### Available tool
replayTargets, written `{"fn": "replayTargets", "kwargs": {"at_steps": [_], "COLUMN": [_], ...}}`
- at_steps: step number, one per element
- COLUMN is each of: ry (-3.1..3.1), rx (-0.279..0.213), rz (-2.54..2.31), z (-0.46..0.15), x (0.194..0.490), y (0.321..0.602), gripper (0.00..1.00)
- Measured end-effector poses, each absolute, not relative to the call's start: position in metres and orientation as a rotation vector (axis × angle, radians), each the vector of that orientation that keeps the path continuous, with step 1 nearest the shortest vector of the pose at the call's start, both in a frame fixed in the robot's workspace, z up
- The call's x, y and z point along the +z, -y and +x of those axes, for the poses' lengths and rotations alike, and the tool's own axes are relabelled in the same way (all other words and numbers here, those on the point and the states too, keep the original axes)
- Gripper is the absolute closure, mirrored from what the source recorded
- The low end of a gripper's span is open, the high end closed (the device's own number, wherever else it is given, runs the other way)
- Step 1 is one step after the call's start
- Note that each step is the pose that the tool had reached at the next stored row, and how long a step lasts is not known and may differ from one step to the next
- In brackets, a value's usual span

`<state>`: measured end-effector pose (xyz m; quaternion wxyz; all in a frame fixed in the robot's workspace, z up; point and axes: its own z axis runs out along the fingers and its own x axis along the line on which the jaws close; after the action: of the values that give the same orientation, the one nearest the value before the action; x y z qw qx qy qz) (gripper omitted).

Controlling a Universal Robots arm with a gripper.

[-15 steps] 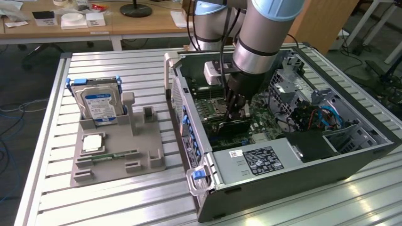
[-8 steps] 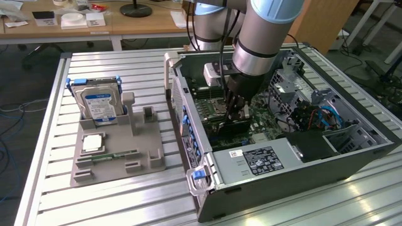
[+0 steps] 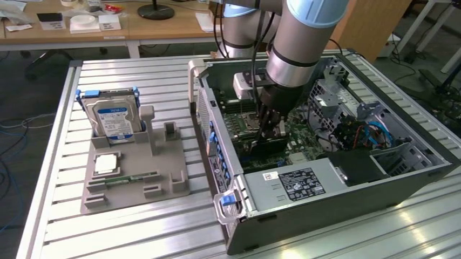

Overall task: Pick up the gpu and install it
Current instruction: 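Press down on the gpu until it lock into place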

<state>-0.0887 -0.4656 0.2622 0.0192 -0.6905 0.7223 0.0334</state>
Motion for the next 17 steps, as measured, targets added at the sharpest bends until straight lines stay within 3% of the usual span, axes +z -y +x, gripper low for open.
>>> {"fn": "replayTargets", "kwargs": {"at_steps": [17], "ry": [-2.240], "rx": [0.101], "rz": [-2.143], "z": [-0.0919], "x": [0.2605], "y": [0.4657], "gripper": [0.89]}}
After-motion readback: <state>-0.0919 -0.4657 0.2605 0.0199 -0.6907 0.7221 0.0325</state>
